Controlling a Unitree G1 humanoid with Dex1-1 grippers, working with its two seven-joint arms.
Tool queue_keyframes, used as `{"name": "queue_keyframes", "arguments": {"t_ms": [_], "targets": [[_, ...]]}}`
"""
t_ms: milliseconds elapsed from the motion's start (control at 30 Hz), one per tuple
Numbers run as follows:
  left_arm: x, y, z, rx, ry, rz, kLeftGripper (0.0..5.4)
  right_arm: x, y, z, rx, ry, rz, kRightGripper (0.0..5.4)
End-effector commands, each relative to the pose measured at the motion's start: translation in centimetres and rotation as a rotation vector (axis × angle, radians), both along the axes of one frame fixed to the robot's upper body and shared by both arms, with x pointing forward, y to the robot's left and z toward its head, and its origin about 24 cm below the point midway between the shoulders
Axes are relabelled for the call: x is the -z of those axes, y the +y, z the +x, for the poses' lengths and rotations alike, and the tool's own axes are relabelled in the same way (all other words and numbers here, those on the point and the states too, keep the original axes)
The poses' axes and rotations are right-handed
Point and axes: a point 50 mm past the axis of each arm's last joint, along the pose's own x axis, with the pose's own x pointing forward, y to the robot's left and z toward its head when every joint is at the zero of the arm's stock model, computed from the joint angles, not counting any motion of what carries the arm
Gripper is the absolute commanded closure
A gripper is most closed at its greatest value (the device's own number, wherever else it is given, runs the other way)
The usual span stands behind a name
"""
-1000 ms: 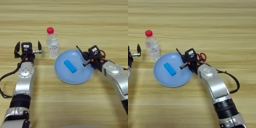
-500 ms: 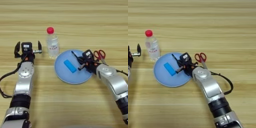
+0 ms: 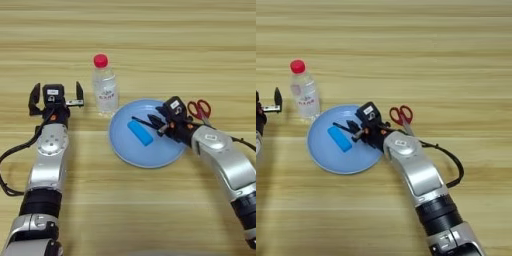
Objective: Move the objects on the table
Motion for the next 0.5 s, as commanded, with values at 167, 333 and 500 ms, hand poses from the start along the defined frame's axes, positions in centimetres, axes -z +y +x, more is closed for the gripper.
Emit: {"name": "queue_keyframes", "arguments": {"t_ms": [167,333,500], "targets": [[0.0,-0.1,0.0,0.001,0.008,0.008,0.00,-1.6,-1.9,1.1,0.090,-0.101,0.027,2.68],[0.0,-0.1,0.0,-0.001,0.006,0.011,0.00,-2.2,-5.1,2.2,0.226,-0.135,0.048,2.00],[0.0,-0.2,0.0,0.002,0.003,0.012,0.00,-2.3,-8.4,3.1,0.365,-0.164,0.061,1.25]]}}
